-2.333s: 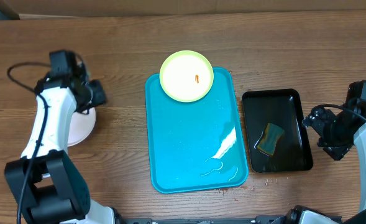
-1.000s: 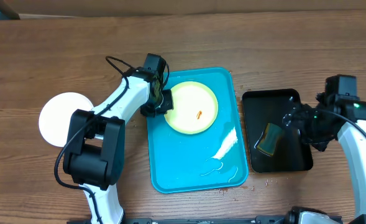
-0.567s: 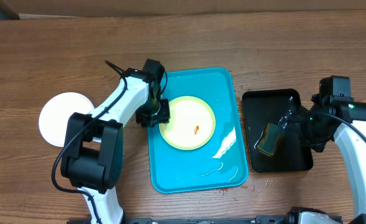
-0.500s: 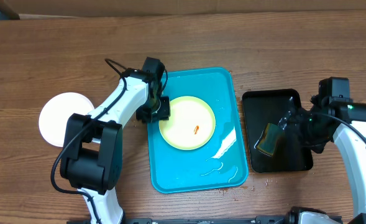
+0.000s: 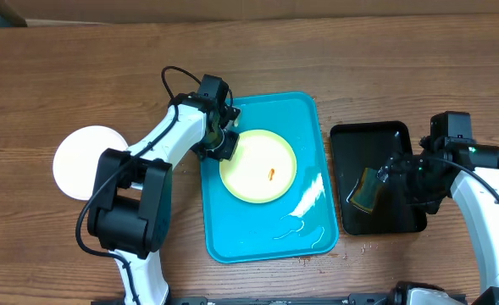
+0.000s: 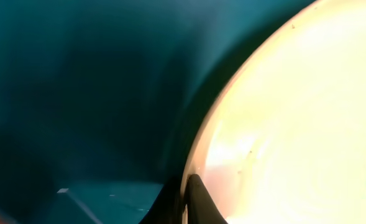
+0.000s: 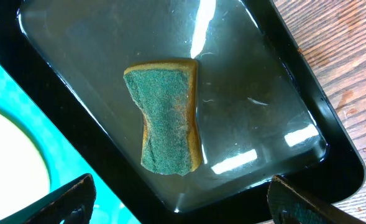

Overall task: Clean dirty plates on tray and stack at the side
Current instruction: 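Slide the yellow plate to the tray center with the left gripper, gripping its rim, then grasp the sponge in the black tray water with the right gripper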

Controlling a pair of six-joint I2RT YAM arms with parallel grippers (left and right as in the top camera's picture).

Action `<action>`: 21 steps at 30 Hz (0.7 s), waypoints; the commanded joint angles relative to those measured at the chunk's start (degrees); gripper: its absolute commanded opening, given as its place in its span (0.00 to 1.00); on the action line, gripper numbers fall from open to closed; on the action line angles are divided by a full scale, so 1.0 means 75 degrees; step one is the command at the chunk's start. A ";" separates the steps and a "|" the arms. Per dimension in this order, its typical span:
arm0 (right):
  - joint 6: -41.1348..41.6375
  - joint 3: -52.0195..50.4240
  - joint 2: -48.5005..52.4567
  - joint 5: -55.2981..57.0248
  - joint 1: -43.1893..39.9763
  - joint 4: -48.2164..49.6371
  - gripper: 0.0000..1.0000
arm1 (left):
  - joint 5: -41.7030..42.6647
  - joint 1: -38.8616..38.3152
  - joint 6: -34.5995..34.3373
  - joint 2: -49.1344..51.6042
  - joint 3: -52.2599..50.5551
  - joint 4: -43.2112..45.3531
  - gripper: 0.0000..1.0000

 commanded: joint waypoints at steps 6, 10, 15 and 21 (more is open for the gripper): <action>-0.0772 -0.0032 -0.0041 -0.0659 0.0099 0.0396 0.89 | 0.0638 -0.0058 -0.2480 0.0248 -0.0096 -0.0868 0.04; -0.0874 -0.0044 -0.0038 -0.0973 0.0318 0.0621 0.81 | 0.0743 -0.0058 -0.2757 0.0248 -0.0096 -0.1259 0.04; -0.0530 -0.0393 0.0178 -0.0705 0.0828 0.1043 0.64 | 0.0883 -0.0058 -0.2716 0.0248 -0.0096 -0.1250 0.04; 0.0877 -0.1043 0.1105 0.0799 0.1201 0.1839 0.50 | 0.0854 -0.0058 -0.2460 0.0251 -0.0099 -0.1061 0.04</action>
